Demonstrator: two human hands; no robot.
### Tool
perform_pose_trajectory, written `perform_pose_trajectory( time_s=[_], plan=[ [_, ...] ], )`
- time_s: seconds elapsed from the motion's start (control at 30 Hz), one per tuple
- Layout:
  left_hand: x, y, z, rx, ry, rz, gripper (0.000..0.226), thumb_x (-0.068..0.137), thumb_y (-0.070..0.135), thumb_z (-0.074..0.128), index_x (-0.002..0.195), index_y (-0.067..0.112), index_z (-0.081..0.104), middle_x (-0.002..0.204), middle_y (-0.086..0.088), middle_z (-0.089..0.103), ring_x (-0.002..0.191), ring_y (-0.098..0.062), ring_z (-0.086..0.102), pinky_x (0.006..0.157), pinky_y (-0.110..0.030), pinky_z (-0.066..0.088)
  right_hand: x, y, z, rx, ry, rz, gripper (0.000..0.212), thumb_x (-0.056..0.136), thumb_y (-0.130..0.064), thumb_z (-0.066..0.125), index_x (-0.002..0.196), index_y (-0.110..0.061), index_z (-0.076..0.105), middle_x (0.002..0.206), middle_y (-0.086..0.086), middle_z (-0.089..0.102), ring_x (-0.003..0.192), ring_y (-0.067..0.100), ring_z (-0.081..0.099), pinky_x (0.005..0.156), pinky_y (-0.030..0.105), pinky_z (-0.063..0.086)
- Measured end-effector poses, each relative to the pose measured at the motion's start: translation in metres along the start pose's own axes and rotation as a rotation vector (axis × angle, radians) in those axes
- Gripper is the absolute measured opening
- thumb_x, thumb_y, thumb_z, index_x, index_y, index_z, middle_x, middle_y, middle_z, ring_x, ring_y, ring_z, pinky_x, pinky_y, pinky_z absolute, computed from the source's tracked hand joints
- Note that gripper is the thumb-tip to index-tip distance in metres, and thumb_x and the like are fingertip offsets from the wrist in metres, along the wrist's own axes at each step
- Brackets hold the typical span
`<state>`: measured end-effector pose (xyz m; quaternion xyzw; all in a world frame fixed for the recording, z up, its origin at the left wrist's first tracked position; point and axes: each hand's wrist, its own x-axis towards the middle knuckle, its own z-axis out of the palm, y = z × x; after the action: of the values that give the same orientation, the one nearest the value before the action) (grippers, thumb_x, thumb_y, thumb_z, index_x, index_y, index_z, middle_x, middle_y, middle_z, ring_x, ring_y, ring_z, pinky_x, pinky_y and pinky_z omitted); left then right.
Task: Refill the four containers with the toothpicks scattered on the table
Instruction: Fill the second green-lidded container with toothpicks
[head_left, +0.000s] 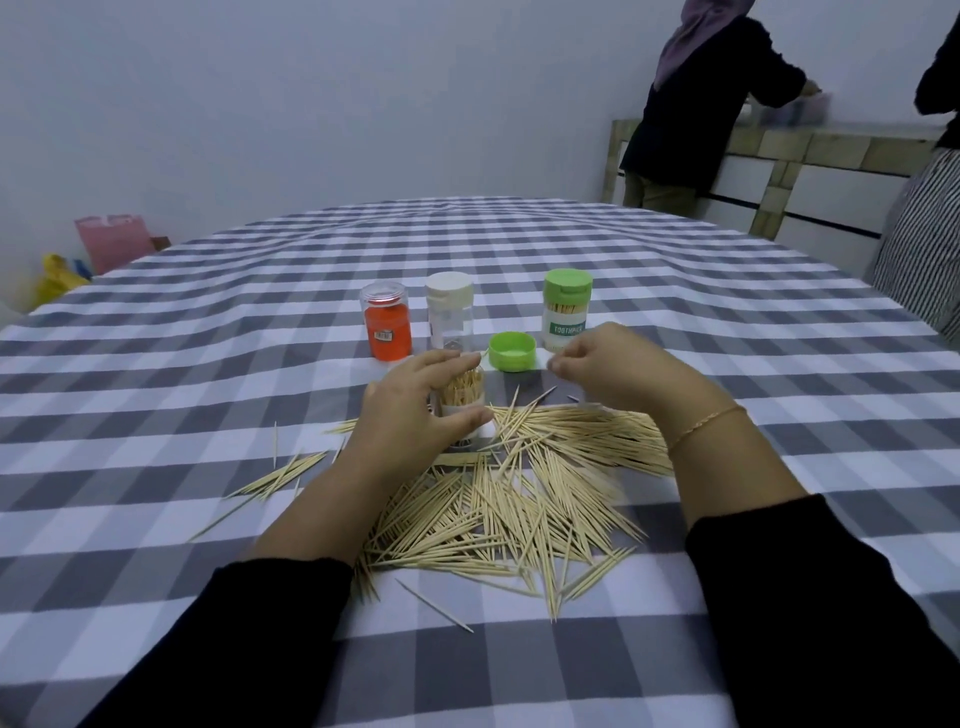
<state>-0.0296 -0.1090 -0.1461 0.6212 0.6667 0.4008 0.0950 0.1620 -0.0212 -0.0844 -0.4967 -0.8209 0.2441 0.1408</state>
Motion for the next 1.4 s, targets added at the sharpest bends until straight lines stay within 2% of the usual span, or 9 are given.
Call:
perform_pose_trajectory(
  time_s=[0.1, 0.17, 0.37, 0.53, 0.73, 0.87, 1.0, 1.23, 1.4],
  plan=[
    [0.0, -0.002, 0.0, -0.008, 0.003, 0.004, 0.059, 0.076, 0.042, 0.077, 0.13, 0.042, 0.053, 0.124, 0.025, 0.043, 0.127, -0.01, 0.044, 0.108, -0.049, 0.036, 0.0, 0.007, -0.002, -0.229, -0.112, 0.075, 0.029, 0.096, -0.019, 0.049, 0.118, -0.01, 0.065, 0.118, 0.007, 0.063, 0.103, 0.023, 0.058, 0.087, 0.032, 0.049],
    [0.0, -0.002, 0.0, -0.004, 0.003, 0.004, 0.059, 0.076, 0.042, 0.076, 0.13, 0.042, 0.053, 0.124, 0.025, 0.043, 0.127, -0.009, 0.044, 0.108, -0.049, 0.036, -0.001, 0.007, -0.001, -0.347, -0.191, 0.085, 0.032, 0.096, -0.018, 0.046, 0.125, -0.01, 0.06, 0.124, 0.007, 0.059, 0.109, 0.023, 0.055, 0.086, 0.028, 0.044],
    [0.001, -0.003, 0.001, -0.014, 0.001, -0.005, 0.058, 0.076, 0.04, 0.077, 0.13, 0.039, 0.056, 0.123, 0.025, 0.044, 0.125, -0.009, 0.044, 0.109, -0.048, 0.036, 0.006, 0.012, 0.009, -0.473, -0.278, 0.105, 0.035, 0.095, -0.02, 0.039, 0.123, -0.011, 0.058, 0.118, 0.007, 0.059, 0.101, 0.023, 0.052, 0.087, 0.031, 0.043],
    [0.001, -0.003, 0.001, -0.019, 0.001, 0.0, 0.058, 0.076, 0.041, 0.077, 0.13, 0.04, 0.056, 0.124, 0.024, 0.045, 0.123, -0.008, 0.046, 0.109, -0.047, 0.037, 0.003, 0.006, 0.01, -0.441, -0.349, 0.05, 0.022, 0.089, -0.033, 0.058, 0.096, -0.012, 0.059, 0.087, 0.0, 0.056, 0.088, 0.022, 0.053, 0.062, 0.027, 0.038],
    [0.001, -0.002, 0.001, -0.025, 0.003, 0.002, 0.059, 0.076, 0.041, 0.077, 0.13, 0.04, 0.056, 0.126, 0.022, 0.048, 0.12, -0.006, 0.047, 0.108, -0.045, 0.038, 0.008, 0.005, 0.022, -0.457, -0.2, 0.067, 0.024, 0.087, -0.023, 0.061, 0.108, -0.012, 0.065, 0.097, 0.004, 0.063, 0.086, 0.022, 0.057, 0.071, 0.028, 0.045],
    [0.001, -0.002, 0.001, -0.027, 0.003, 0.001, 0.058, 0.075, 0.041, 0.077, 0.13, 0.041, 0.056, 0.124, 0.024, 0.047, 0.121, -0.006, 0.047, 0.109, -0.044, 0.038, 0.005, -0.003, 0.03, -0.523, -0.098, 0.051, 0.016, 0.092, -0.011, 0.05, 0.102, -0.009, 0.063, 0.071, 0.001, 0.048, 0.066, 0.018, 0.047, 0.062, 0.027, 0.039],
    [0.001, -0.002, 0.001, -0.022, 0.006, 0.004, 0.058, 0.075, 0.041, 0.078, 0.129, 0.042, 0.056, 0.123, 0.024, 0.046, 0.122, -0.007, 0.047, 0.109, -0.046, 0.036, -0.002, -0.016, 0.037, -0.581, -0.047, 0.014, 0.02, 0.091, -0.004, 0.048, 0.108, -0.008, 0.058, 0.079, 0.001, 0.044, 0.081, 0.024, 0.048, 0.075, 0.033, 0.042],
    [0.0, -0.001, 0.001, -0.011, 0.004, 0.006, 0.058, 0.075, 0.043, 0.077, 0.129, 0.044, 0.053, 0.131, 0.018, 0.05, 0.124, -0.008, 0.046, 0.109, -0.047, 0.035, 0.003, -0.02, 0.039, -0.551, -0.044, 0.086, 0.017, 0.091, -0.005, 0.05, 0.105, -0.009, 0.059, 0.07, 0.001, 0.041, 0.078, 0.025, 0.048, 0.073, 0.033, 0.042],
    [0.0, -0.002, 0.001, -0.005, -0.001, 0.009, 0.059, 0.076, 0.044, 0.077, 0.129, 0.046, 0.051, 0.132, 0.017, 0.051, 0.124, -0.01, 0.047, 0.109, -0.048, 0.036, 0.0, -0.015, 0.027, -0.427, 0.03, -0.004, 0.021, 0.094, -0.014, 0.047, 0.108, -0.013, 0.063, 0.092, 0.007, 0.06, 0.085, 0.027, 0.056, 0.068, 0.031, 0.042]
  ],
)
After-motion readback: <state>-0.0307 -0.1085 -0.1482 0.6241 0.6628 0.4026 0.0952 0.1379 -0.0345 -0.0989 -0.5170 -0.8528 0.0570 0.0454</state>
